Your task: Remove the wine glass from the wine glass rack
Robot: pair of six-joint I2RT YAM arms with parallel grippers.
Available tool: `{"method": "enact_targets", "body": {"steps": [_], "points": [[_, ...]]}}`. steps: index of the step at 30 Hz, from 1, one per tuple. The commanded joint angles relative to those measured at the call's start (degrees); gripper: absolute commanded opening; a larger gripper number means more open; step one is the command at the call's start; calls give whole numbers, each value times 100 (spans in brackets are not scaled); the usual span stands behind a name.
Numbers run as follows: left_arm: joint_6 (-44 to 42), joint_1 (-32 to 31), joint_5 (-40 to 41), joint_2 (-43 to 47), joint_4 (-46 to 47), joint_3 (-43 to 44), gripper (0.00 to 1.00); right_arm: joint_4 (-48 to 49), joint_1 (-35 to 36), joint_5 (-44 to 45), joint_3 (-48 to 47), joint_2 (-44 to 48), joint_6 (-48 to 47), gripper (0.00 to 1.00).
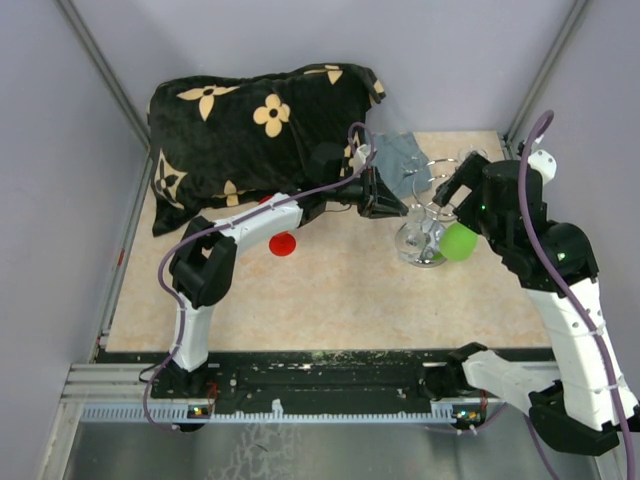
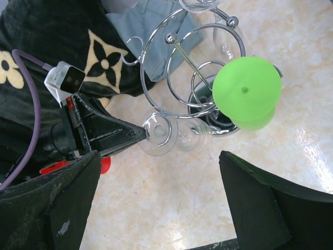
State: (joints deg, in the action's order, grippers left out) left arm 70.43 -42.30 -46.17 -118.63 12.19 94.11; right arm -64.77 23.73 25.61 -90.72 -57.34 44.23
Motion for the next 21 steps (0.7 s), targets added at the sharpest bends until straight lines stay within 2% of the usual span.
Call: {"method": "enact_targets", "body": {"steps": [1, 6, 11, 13, 14, 17, 21], "points": [[-124, -50, 99, 55, -99, 88, 22, 226, -35, -20, 21, 143, 60, 95], [-148, -50, 126, 107, -158, 62, 17, 245, -30, -49, 103, 192, 67, 95], [-181, -50, 159, 159, -226, 82, 17, 285, -34, -74, 176, 228, 77, 95], [-192, -50, 169, 178, -254, 103, 22, 298, -35, -96, 186, 215, 69, 95], [-210, -50, 182, 184, -273, 111, 29, 313, -30, -102, 193, 216, 69, 95], [-247, -50, 180, 216, -303, 118, 40, 325, -35, -126, 195, 192, 60, 95], [-274, -33, 197, 244, -339, 125, 42, 351, -35, -135, 209, 188, 55, 95]]}}
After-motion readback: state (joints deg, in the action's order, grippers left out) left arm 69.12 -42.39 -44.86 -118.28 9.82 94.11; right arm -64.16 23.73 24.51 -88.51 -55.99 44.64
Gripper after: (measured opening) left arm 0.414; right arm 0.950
